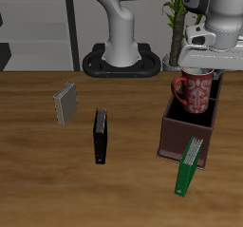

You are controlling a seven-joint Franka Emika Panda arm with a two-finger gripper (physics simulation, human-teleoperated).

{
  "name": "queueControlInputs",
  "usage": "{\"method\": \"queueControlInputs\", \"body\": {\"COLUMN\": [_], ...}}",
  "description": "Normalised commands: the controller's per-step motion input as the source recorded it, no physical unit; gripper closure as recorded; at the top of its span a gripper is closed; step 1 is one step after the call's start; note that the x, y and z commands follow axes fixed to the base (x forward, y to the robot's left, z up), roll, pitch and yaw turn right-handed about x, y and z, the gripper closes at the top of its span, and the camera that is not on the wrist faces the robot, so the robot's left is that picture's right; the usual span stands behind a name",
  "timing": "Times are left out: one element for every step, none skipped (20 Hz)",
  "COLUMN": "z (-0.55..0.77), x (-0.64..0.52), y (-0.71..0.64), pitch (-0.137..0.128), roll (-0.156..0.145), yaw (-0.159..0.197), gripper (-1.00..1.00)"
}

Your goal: Place the red mug into the left desk caddy's right compartment

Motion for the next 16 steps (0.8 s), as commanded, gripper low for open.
{"method": "queueControlInputs", "body": {"z": [-0.23, -0.14, -0.46, -0.09, -0.3, -0.27, -0.27, -0.24, -0.47, -0.23, -0.39, -0.21, -0.37, -0.25, -0.32, -0.32], "x": [0.13, 0.08, 0.1, 0.06, 0.16, 0.11, 0.07, 0.12, 0.13, 0.09, 0.08, 0.05, 0.11, 0.03, 0.06, 0.09], "y": [0.03, -0.05, 0.33, -0.06, 0.14, 0.07, 0.11, -0.01, 0.11, 0.01, 0.03, 0.01, -0.05, -0.06, -0.09, -0.01], "pitch": [0.026, 0.021, 0.064, 0.008, 0.018, 0.056, 0.01, 0.044, 0.086, 0.031, 0.046, 0.026, 0.061, 0.007, 0.069, 0.03], "roll": [-0.015, 0.0, 0.03, 0.015, -0.012, 0.018, 0.0, 0.011, 0.002, 0.016, 0.008, -0.004, 0.029, -0.028, 0.012, -0.001], "yaw": [0.043, 0.012, 0.069, 0.013, 0.037, -0.002, 0.021, 0.019, -0.015, 0.021, 0.02, -0.018, -0.017, -0.004, -0.048, 0.02], "gripper": [1.0, 1.0, 1.0, 1.0, 1.0, 1.0, 1.0, 1.0, 1.0, 1.0, 1.0, 1.0, 1.0, 1.0, 1.0, 1.0]}}
